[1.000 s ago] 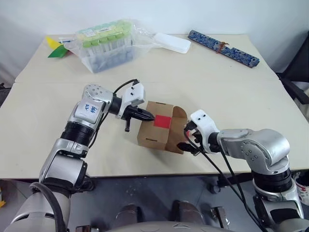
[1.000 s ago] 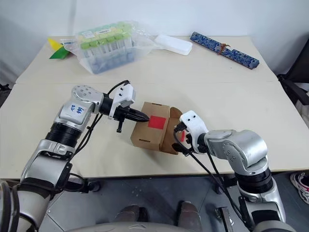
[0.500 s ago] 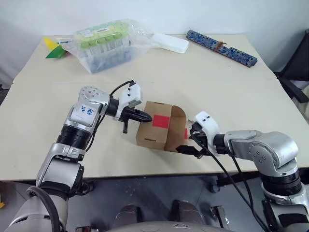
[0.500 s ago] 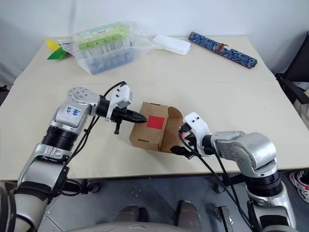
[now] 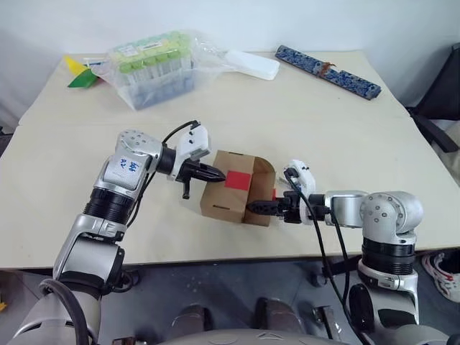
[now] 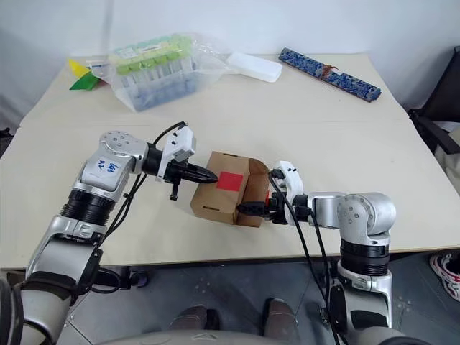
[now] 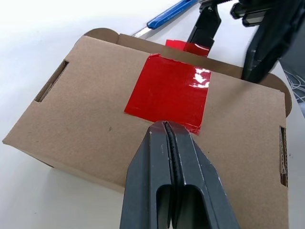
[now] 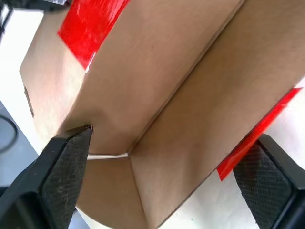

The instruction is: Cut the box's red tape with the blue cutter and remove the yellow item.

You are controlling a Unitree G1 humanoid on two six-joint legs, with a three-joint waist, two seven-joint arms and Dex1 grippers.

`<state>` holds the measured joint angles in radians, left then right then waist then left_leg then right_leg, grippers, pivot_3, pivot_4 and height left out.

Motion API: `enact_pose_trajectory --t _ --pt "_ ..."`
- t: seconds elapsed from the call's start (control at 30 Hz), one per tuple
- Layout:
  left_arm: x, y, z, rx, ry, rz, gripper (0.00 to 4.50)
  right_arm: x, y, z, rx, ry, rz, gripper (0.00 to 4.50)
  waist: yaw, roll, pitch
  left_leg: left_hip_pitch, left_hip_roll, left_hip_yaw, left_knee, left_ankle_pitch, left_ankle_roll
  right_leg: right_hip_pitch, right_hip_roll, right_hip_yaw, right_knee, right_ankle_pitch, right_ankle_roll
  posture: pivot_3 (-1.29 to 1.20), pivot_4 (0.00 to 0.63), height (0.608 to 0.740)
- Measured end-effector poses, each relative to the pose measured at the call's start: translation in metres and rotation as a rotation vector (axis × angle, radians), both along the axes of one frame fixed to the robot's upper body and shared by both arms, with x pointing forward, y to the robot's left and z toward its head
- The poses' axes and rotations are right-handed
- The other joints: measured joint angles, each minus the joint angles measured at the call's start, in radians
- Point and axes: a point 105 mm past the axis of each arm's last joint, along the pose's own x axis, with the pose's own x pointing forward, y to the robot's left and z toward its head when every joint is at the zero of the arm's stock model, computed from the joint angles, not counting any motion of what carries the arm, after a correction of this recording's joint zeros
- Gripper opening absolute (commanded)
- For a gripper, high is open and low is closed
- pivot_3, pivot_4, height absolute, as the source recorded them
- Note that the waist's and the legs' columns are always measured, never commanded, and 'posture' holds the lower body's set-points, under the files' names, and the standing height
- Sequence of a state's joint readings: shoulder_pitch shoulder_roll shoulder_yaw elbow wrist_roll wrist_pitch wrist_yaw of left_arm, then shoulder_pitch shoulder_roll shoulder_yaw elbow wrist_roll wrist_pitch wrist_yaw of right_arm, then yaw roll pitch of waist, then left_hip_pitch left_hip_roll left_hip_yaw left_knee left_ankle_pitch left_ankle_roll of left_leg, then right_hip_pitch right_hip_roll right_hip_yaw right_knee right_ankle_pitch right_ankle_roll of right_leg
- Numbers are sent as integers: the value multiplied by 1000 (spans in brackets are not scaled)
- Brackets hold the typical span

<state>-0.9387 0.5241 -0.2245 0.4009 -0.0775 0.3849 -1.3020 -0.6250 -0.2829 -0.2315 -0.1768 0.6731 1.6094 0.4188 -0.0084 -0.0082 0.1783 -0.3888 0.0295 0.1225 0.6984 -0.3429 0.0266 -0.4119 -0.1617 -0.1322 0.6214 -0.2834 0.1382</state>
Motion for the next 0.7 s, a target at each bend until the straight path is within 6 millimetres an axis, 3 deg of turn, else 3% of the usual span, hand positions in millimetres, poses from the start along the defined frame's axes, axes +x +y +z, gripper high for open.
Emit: enact_pose_trajectory --t 0.33,0.7 --pt "-1 0 0 2 -2 -4 0 7 -3 -7 40 47 -70 57 -6 0 0 0 0 0 0 0 0 0 0 0 0 0 0 0 150 740" --pt "-3 2 4 -3 -22 -6 0 9 -5 9 10 -16 -72 21 0 0 0 -1 0 -1 0 0 0 -1 0 0 0 0 0 0 150 740"
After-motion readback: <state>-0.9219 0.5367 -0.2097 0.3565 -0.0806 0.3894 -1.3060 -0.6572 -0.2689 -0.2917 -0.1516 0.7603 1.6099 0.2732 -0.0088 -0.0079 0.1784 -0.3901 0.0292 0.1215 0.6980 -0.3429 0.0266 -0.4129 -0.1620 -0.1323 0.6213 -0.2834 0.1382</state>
